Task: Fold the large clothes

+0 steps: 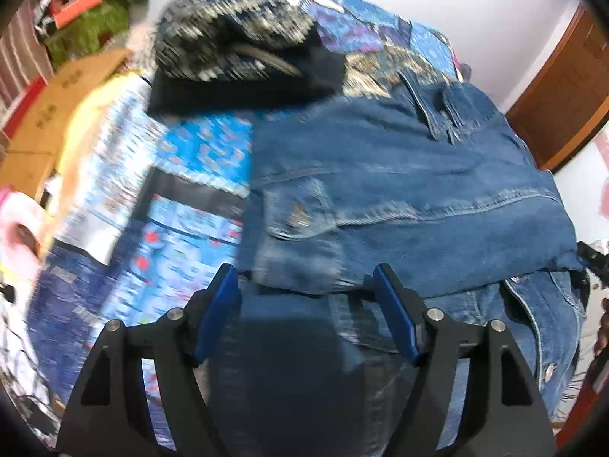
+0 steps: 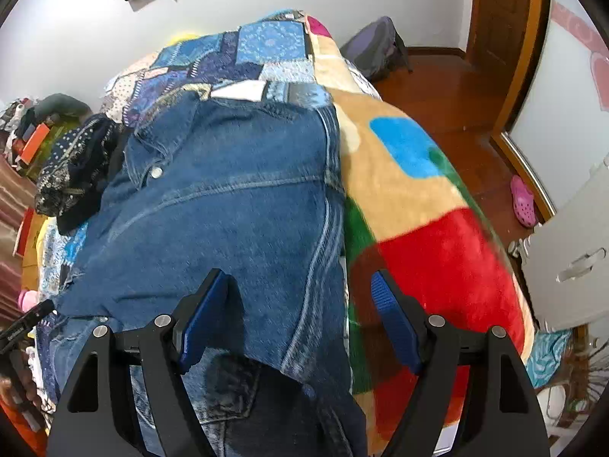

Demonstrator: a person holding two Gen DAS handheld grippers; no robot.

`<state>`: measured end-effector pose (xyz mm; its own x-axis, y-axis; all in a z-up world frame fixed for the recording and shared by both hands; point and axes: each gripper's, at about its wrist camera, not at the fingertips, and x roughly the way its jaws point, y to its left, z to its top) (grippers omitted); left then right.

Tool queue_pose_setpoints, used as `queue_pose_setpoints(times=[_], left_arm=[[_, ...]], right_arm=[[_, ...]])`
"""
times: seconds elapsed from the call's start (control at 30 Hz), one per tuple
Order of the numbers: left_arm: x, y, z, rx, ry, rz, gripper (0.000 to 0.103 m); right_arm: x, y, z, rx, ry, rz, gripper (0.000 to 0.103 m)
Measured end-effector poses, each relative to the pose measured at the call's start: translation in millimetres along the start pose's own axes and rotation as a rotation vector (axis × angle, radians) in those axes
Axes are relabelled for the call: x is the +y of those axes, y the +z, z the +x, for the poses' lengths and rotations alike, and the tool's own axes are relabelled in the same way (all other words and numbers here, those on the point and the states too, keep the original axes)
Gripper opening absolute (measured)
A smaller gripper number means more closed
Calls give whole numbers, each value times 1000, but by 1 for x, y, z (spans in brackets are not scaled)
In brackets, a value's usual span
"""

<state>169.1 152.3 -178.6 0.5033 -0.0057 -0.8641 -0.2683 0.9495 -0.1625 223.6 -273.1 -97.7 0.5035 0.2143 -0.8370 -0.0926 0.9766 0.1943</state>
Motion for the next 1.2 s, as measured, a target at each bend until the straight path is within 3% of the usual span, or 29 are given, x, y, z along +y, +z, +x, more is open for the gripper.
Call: queue_pose_setpoints(times=[0.2, 0.37, 0.53, 0.8, 0.9, 1.07, 1.13, 1.2], left_arm=[[24, 36, -28, -98, 78, -1, 73], [35, 81, -31, -160, 75, -2, 79], [48, 111, 5, -104, 85, 11, 80], [75, 113, 103, 129, -76, -132, 80], [87, 108, 134, 205, -179, -215, 80], [90, 107, 167, 249, -311, -286, 80], [90, 111, 178, 251, -394, -317, 80], [91, 114, 189, 256, -470, -369, 80]], right_arm=[[0, 24, -9, -52, 42, 22, 75], [-4, 45, -14, -96, 58, 35, 75], [-14, 64, 0, -89, 49, 61, 75], [-43, 82, 65, 100, 140, 181, 75], [-48, 84, 83, 153, 176, 214, 75], [-44, 88, 97, 166, 200, 220, 74], [-43, 91, 102, 171, 221, 240, 70], [-39, 93, 106, 171, 229, 242, 57]])
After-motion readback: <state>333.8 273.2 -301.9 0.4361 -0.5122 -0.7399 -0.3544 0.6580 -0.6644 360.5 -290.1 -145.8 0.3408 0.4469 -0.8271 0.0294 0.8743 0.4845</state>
